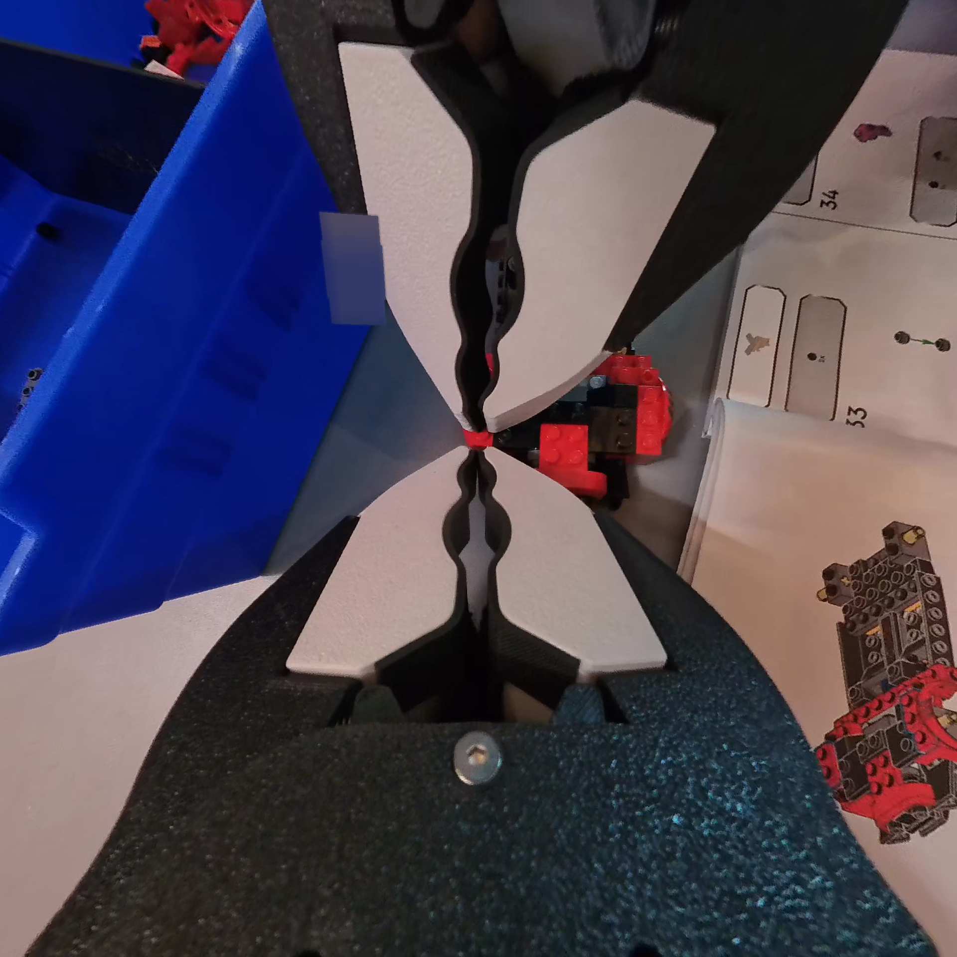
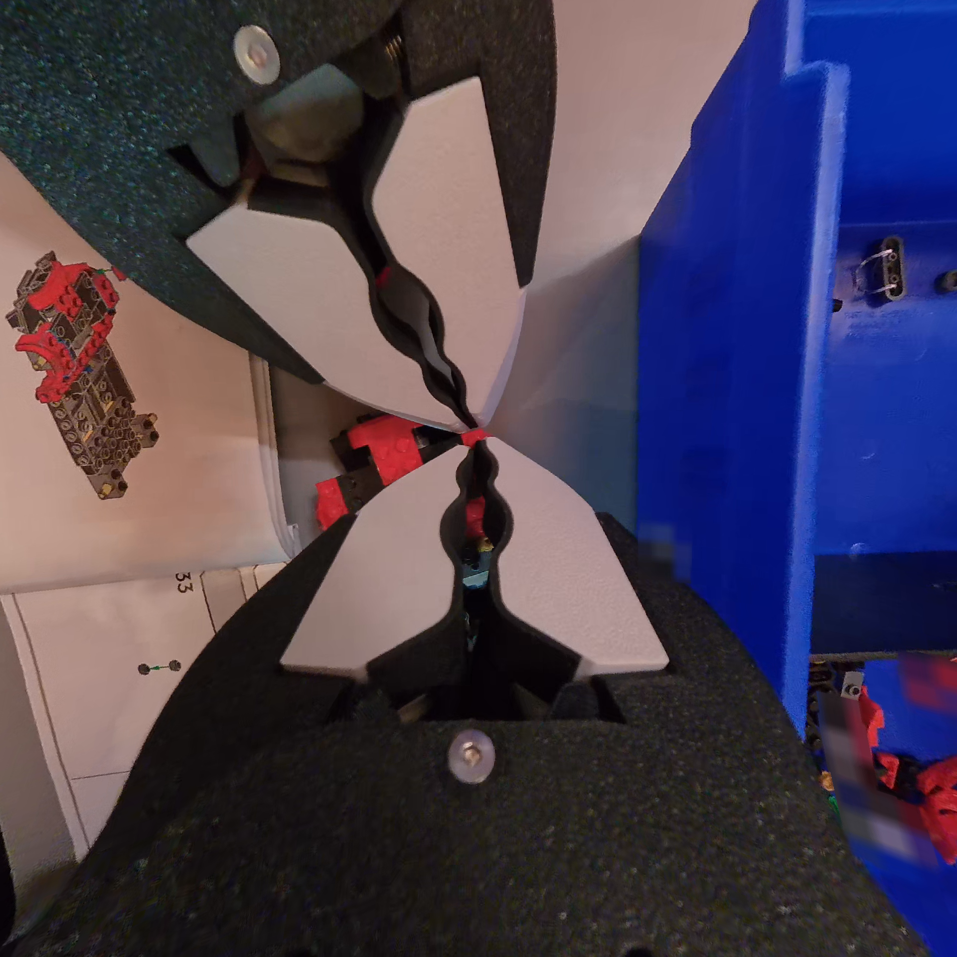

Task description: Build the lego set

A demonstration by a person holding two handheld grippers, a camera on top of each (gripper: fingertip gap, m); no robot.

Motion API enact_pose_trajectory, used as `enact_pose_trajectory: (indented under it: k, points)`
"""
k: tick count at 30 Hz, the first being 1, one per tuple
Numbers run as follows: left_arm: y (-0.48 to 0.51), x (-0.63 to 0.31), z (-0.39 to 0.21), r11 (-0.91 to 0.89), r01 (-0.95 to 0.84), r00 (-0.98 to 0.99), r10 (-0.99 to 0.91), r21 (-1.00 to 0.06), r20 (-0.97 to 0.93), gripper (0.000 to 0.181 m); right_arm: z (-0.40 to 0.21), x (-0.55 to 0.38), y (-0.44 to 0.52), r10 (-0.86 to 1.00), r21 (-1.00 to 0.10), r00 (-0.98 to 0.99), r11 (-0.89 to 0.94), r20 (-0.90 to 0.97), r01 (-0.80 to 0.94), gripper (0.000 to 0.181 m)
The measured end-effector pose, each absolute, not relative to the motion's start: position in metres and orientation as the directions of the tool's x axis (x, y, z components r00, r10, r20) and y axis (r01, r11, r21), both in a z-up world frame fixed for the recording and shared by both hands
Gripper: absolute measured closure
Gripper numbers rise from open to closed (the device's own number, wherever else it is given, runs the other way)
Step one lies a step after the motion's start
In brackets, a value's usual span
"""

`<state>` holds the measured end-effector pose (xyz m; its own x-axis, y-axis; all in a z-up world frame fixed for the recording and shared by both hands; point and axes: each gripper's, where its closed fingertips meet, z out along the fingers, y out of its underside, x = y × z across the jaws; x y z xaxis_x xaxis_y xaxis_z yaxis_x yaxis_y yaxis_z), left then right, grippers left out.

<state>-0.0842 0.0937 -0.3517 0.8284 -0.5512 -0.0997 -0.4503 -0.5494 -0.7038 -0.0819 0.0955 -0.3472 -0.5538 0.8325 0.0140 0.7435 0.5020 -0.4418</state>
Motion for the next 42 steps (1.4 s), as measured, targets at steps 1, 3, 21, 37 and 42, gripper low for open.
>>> enact_pose_trajectory:
  k: [1,3,21,37,42]
  points:
    - [0.094,-0.084,-0.352,-0.549,-0.453,0.828,-0.55,-0.703,-0.104,0.181,-0.347,-0.082,0.096,0.833,-0.444,-0.553,0.502,0.018,0.742,0.181]
    - [0.094,-0.084,-0.352,-0.547,-0.458,0.828,-0.549,-0.701,-0.112,0.181,-0.347,-0.082,0.095,0.833,-0.448,-0.552,0.503,0.025,0.739,0.181]
    - [0.095,-0.088,-0.332,-0.507,-0.425,0.829,-0.551,-0.75,-0.097,0.181,-0.348,-0.042,0.108,0.749,-0.452,-0.663,0.594,0.008,0.666,0.125]
    - [0.099,-0.076,-0.343,-0.608,-0.335,0.84,-0.539,-0.72,0.064,0.181,-0.371,-0.035,0.112,0.745,-0.408,-0.667,0.605,-0.012,0.684,0.121]
    - [0.098,-0.076,-0.344,-0.624,-0.31,0.85,-0.52,-0.717,0.085,0.181,-0.371,-0.035,0.112,0.749,-0.407,-0.663,0.601,-0.013,0.687,0.121]
